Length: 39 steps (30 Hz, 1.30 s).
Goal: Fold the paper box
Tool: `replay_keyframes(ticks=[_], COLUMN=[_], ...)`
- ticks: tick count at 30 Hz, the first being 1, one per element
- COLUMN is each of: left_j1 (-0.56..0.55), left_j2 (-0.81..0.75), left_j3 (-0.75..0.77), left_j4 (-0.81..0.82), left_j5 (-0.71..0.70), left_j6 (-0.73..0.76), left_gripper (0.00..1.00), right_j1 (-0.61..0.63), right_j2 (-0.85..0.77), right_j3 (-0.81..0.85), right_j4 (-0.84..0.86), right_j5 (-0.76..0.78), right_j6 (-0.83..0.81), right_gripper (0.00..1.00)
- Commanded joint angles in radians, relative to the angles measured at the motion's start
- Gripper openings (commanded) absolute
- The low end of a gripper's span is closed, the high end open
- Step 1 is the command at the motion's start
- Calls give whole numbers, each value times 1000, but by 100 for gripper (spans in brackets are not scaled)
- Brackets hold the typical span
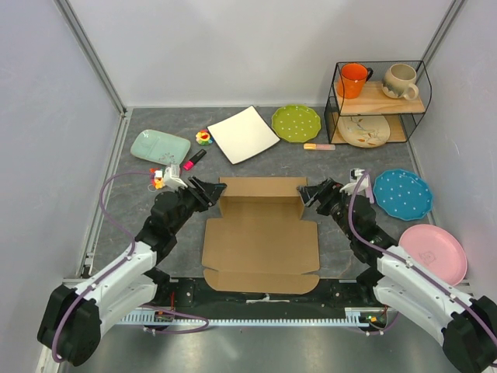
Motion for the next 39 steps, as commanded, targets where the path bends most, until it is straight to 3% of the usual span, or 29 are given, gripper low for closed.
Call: replay_keyframes(ticks=[1, 9, 16, 19, 20, 21, 24, 30, 39], left_j1=[0, 2, 2, 2, 2, 2, 2, 2, 2], left_j2=[6, -4, -36, -106, -150, -180, -288, -462, -586], left_j3=[84, 235, 353, 382, 384, 384, 355, 278, 267], left_j4=[-252, -335, -418, -509, -536, -566, -671, -775, -904], left_j5=[-25, -79, -94, -144, -178, -201, -263, -312, -333], left_j6=[78, 122, 156, 173, 180, 176, 168, 145, 142], left_gripper=[63, 71, 75, 75, 75, 75, 75, 75, 75], right_j1=[-2, -2, -1, 54, 100, 226, 477, 786, 874], right_j2=[7, -19, -34, 51, 80, 109, 209, 409, 619], right_j3=[74, 243, 402, 566, 608, 646, 734, 781, 818], right_j4=[-233, -347, -422, -526, -567, -604, -675, -684, -599], right_j5=[62, 85, 30, -8, 37, 202, 509, 829, 937], right_j6=[-99, -230, -430, -565, -604, -698, -865, -1082, -1258], right_gripper=[87, 98, 98, 98, 98, 98, 98, 98, 98])
